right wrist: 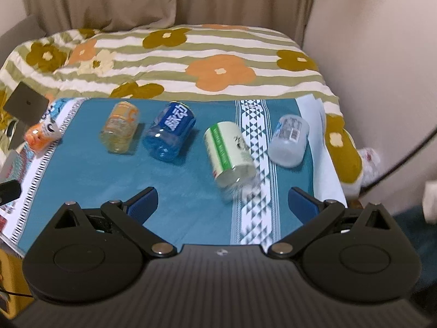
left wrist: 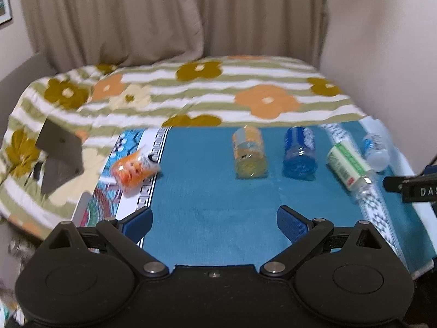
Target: Flip cup upright
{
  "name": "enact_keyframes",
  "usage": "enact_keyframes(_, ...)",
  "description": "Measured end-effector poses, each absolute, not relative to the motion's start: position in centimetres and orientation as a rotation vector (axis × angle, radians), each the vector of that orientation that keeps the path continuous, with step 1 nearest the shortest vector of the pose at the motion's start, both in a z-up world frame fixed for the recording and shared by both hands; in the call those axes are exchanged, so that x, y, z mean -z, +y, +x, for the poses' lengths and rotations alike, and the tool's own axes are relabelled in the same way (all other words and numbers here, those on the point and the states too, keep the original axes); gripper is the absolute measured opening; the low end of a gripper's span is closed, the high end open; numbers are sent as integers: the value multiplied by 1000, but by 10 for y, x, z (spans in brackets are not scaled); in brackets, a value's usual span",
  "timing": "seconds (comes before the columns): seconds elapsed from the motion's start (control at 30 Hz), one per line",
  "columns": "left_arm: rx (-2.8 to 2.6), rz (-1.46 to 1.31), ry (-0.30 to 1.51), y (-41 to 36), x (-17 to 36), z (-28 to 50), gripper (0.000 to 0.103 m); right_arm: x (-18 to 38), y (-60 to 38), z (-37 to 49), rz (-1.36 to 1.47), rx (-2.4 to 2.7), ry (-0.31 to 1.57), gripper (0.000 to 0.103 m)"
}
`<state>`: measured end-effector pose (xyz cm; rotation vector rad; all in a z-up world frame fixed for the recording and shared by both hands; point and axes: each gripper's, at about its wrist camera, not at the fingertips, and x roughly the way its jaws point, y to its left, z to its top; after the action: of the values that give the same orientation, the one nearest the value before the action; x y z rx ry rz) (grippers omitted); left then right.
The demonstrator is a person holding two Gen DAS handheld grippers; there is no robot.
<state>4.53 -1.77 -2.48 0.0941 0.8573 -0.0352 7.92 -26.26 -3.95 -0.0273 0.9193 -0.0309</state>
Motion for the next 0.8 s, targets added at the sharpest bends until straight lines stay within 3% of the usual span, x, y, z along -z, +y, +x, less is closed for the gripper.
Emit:
enact_keyframes(0.63, -178, -1, 1003, -72, 80, 91, 100, 133, -290, 192, -122, -265, 1059, 103)
enact_keyframes(0.8, -186, -2, 1017, -78, 87, 96, 100, 139, -292, 197, -135, -280, 1070, 85)
